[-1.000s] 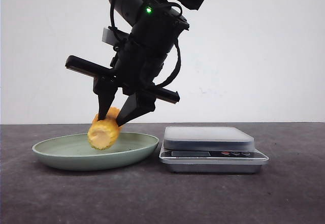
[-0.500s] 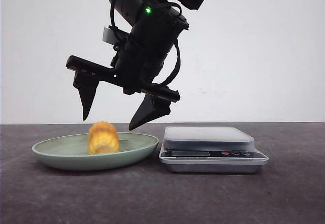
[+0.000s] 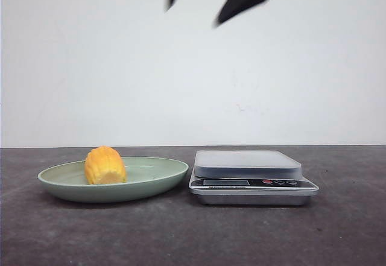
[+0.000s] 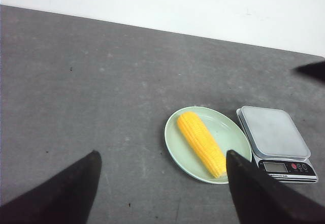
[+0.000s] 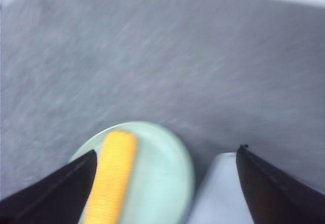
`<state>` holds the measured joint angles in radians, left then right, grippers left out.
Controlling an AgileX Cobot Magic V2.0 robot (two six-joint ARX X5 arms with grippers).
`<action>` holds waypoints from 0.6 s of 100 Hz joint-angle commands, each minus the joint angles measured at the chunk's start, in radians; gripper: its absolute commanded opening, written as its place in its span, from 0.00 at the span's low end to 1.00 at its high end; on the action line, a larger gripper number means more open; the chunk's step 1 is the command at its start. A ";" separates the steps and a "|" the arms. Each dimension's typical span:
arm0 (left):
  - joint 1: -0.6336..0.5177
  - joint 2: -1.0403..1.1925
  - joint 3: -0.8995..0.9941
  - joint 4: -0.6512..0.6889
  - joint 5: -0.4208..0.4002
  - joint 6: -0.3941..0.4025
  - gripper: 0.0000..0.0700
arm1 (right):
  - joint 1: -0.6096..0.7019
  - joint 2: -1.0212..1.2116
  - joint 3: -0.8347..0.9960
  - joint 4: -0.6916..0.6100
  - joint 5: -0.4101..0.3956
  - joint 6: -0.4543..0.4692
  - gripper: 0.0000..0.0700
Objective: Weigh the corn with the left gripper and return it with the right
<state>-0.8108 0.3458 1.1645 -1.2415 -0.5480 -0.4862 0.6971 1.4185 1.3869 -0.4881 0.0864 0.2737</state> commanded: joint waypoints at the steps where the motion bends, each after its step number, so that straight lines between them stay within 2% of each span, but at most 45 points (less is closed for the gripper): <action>1: -0.008 0.006 0.011 0.015 -0.006 0.002 0.67 | -0.006 -0.095 0.020 -0.056 0.020 -0.067 0.79; 14: -0.008 0.006 0.009 0.051 -0.006 0.013 0.67 | -0.026 -0.298 0.020 -0.177 0.109 -0.130 0.79; 28: -0.008 0.006 -0.005 0.122 -0.005 0.053 0.67 | -0.025 -0.501 0.020 -0.304 0.172 -0.143 0.79; 60: -0.008 0.006 -0.105 0.256 -0.002 0.085 0.67 | -0.026 -0.842 0.019 -0.574 0.202 -0.092 0.79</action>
<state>-0.8108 0.3458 1.0607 -1.0161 -0.5480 -0.4210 0.6659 0.6067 1.3891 -1.0225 0.2665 0.1631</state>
